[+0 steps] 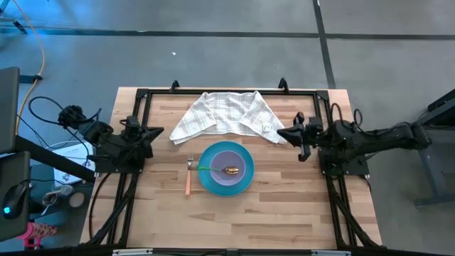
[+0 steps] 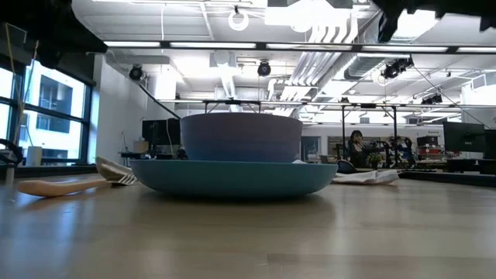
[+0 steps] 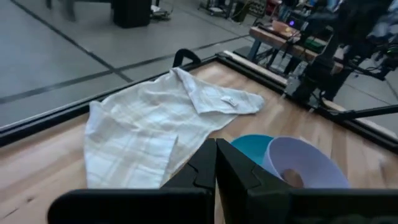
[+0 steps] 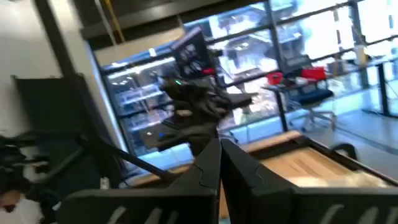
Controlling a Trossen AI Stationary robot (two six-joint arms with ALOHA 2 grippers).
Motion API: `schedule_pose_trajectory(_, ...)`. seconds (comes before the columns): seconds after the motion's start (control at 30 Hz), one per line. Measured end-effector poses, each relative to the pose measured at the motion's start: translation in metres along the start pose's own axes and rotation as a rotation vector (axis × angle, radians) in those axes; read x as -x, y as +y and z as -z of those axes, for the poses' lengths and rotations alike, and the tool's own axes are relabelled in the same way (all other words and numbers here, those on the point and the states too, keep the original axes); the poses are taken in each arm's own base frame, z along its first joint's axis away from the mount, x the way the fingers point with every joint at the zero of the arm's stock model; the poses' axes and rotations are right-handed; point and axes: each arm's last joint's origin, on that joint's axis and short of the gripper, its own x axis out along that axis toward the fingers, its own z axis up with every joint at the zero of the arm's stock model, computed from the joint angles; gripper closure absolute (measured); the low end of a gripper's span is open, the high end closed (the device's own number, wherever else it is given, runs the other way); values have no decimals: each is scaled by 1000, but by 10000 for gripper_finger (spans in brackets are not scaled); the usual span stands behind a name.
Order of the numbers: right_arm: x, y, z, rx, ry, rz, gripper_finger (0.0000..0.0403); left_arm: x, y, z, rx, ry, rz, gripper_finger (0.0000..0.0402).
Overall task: Set table place
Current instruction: Return to Home Position
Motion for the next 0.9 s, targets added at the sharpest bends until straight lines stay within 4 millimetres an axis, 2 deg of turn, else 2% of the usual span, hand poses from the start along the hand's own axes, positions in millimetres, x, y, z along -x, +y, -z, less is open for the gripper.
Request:
schedule_pose_trajectory(0.1, 7, -14, 8, -3, 1, 32, 403, 2, 4, 1, -7, -5, 23, 401)
schedule_pose_trajectory(0.37, 40, -37, 27, -55, -104, 72, 403, -3, 23, 33, 71, -61, 54, 401)
schedule_pose_trajectory(0.47, 48, -41, 30, -59, -127, 85, 403, -6, 22, 39, 43, -60, 33, 401)
schedule_pose_trajectory(0.73, 58, -49, 36, -65, -47, 168, 403, -6, 19, 37, 19, -60, 89, 401)
schedule_pose_trajectory(0.9, 59, -48, 34, -112, -64, 142, 403, -13, 4, 40, -1, -156, 204, 401)
